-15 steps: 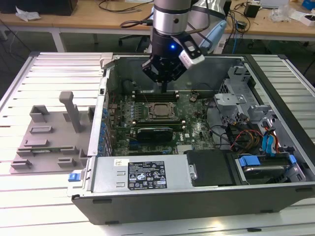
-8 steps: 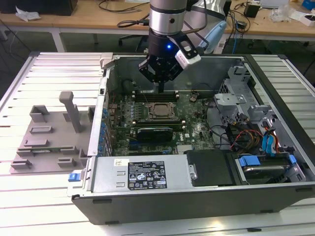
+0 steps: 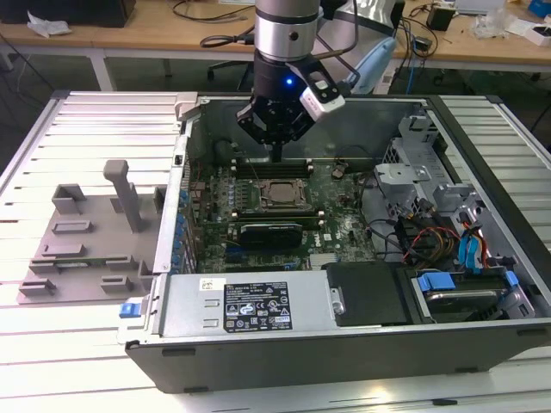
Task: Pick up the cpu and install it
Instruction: 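Install the first cpu locking lever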
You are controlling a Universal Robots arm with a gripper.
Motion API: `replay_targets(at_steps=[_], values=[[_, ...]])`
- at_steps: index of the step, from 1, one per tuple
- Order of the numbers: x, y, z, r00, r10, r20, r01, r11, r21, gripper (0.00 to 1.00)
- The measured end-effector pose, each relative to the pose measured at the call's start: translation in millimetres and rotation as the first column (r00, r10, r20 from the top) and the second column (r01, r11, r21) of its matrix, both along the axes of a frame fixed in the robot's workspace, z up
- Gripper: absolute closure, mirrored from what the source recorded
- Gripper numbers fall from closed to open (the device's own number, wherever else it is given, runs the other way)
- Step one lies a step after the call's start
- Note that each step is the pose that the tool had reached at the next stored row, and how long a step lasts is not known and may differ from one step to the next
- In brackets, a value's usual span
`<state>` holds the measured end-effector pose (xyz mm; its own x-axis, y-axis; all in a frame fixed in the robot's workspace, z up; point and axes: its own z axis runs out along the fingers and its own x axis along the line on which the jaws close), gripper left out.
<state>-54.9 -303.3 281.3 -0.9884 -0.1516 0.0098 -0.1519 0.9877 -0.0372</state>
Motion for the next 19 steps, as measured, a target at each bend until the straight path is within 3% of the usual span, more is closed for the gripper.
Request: replay_targets(at_steps=[19], values=[[-13.9,0.0,-0.5,1.0,0.0,0.0,0.0,1.0,0.0001,0.89]])
